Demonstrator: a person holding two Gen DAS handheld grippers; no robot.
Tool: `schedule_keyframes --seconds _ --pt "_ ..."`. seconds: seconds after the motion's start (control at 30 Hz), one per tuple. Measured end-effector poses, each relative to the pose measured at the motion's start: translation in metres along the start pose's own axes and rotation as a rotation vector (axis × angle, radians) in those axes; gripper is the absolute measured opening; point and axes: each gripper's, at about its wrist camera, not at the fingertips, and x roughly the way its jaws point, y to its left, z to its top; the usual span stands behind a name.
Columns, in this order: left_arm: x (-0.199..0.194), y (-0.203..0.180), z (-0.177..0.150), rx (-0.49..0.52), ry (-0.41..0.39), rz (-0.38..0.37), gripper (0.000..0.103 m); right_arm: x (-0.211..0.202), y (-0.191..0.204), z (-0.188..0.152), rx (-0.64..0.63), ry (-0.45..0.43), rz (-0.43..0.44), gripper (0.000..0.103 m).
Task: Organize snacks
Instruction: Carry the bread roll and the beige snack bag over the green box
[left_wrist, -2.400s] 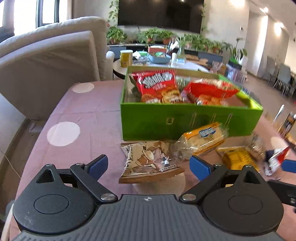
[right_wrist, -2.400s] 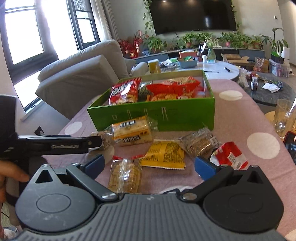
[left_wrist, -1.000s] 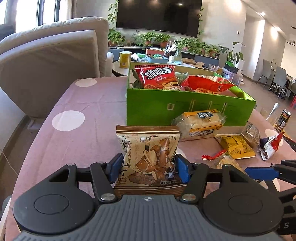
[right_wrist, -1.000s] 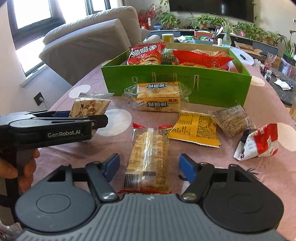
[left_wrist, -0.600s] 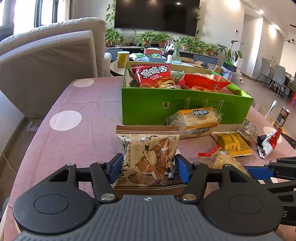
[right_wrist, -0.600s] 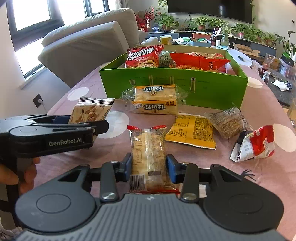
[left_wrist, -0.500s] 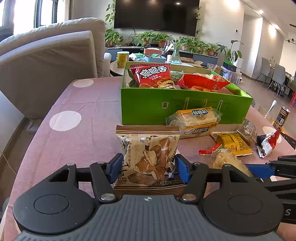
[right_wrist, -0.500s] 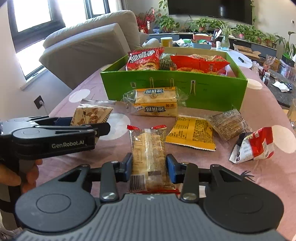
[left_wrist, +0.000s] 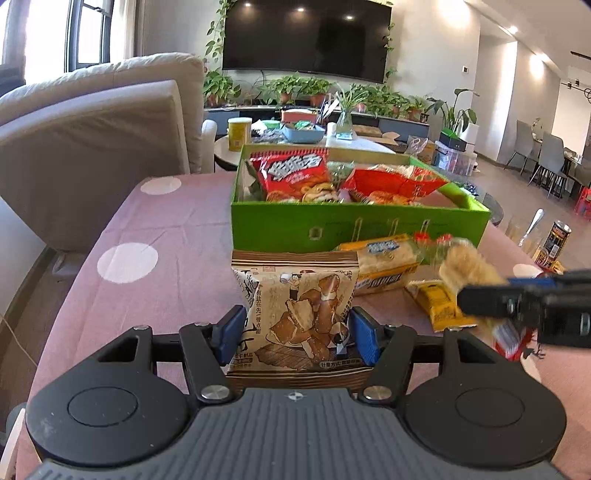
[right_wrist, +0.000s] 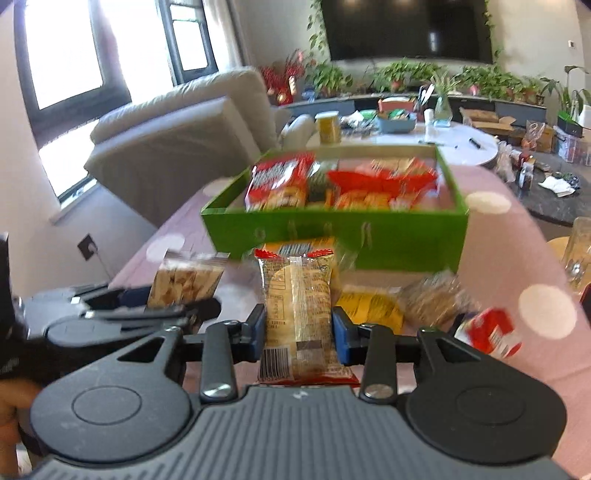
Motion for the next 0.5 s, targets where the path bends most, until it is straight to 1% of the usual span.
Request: schedule_keyframes --seconds 0.2,0.5 --pt "0.002 -0.011 0.016 0.022 -0.022 -0.024 0.058 0.002 -0.011 0.019 0.023 -0.038 -0.012 0.064" --pt "0.017 -0.038 0.056 0.086 -0.059 -0.066 0.058 0.012 -0.028 0.052 0.041 -0.101 -0.019 0.064"
